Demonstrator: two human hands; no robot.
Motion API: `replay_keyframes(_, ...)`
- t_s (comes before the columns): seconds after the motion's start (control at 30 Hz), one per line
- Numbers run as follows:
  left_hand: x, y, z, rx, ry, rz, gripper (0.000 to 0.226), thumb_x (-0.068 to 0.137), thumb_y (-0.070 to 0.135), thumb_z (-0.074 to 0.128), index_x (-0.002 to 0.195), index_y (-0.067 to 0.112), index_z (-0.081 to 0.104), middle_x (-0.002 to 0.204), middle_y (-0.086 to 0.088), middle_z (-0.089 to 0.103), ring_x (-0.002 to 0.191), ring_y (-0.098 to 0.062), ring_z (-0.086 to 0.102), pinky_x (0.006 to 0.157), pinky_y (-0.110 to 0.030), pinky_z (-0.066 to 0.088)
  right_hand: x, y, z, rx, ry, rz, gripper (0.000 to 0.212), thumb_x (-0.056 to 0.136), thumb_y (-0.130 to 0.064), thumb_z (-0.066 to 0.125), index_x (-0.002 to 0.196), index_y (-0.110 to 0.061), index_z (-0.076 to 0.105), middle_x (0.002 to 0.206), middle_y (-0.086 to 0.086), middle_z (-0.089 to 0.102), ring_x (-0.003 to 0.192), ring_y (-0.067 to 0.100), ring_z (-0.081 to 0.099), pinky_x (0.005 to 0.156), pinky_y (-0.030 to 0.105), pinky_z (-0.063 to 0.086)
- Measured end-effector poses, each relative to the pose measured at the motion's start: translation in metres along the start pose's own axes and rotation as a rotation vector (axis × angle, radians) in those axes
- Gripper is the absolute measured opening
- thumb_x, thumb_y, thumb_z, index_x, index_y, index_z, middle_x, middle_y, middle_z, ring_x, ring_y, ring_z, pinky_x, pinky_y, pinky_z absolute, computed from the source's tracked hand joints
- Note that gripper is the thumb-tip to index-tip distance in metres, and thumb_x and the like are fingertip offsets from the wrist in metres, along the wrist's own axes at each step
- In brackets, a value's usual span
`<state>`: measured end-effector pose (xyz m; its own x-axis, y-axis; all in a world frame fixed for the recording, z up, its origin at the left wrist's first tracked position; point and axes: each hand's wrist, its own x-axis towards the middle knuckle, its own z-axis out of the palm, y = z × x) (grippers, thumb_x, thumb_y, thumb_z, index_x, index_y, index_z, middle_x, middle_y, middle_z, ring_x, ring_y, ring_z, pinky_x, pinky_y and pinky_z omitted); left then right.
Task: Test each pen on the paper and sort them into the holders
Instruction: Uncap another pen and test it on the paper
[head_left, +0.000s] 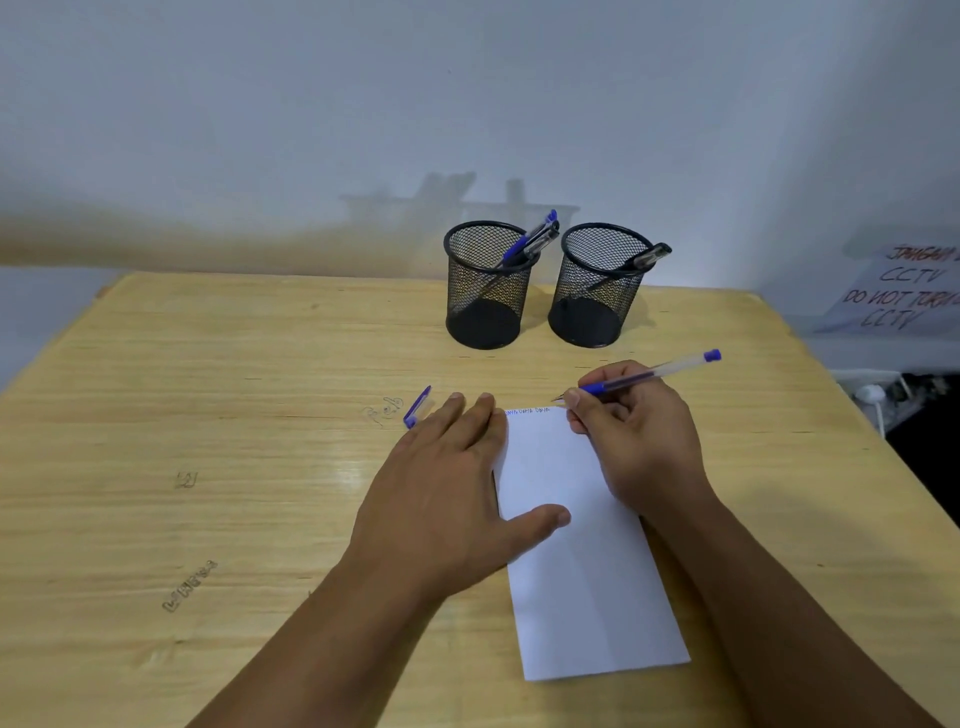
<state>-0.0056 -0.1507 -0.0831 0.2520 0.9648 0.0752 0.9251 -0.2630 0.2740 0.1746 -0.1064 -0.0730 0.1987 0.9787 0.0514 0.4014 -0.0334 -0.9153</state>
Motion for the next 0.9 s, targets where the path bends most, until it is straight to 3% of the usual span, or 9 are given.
replay_keyframes(0.53, -0.0002, -0.0010, -0.0015, -0.031, 0.005, -0.007, 0.105, 0.071, 0.091, 0.032, 0.155, 0.030, 0.012, 0.163, 0.015, 0.005, 0.149, -0.006, -0.003, 0.121, -0.034, 0.011, 0.0027, -0.0014, 0.0019, -0.132, 0.044, -0.009, 0.017, 0.089, -0.028, 0.068, 0.094, -0.013, 0.065, 0.076, -0.004, 0.070, 0.074, 0.012, 0.069, 0.073, 0.027, 0.058)
replay_keyframes(0.77, 0.0005, -0.0020, -0.0017, -0.037, 0.005, -0.005, 0.106, 0.070, 0.091, 0.032, 0.155, 0.030, 0.013, 0.163, 0.015, 0.006, 0.149, -0.006, -0.002, 0.121, -0.035, 0.012, -0.0005, -0.0029, 0.0047, -0.210, 0.048, -0.035, 0.014, 0.089, -0.026, 0.068, 0.092, -0.015, 0.062, 0.073, -0.008, 0.064, 0.068, 0.005, 0.063, 0.060, 0.011, 0.045)
replay_keyframes(0.9, 0.0002, -0.0016, -0.0017, -0.046, 0.010, -0.009, 0.106, 0.070, 0.091, 0.033, 0.155, 0.030, 0.013, 0.163, 0.016, 0.005, 0.149, -0.006, -0.003, 0.121, -0.033, 0.011, -0.0005, -0.0029, 0.0046, -0.216, 0.049, -0.038, 0.013, 0.089, -0.026, 0.068, 0.093, -0.015, 0.061, 0.073, -0.008, 0.064, 0.068, 0.005, 0.062, 0.059, 0.010, 0.043)
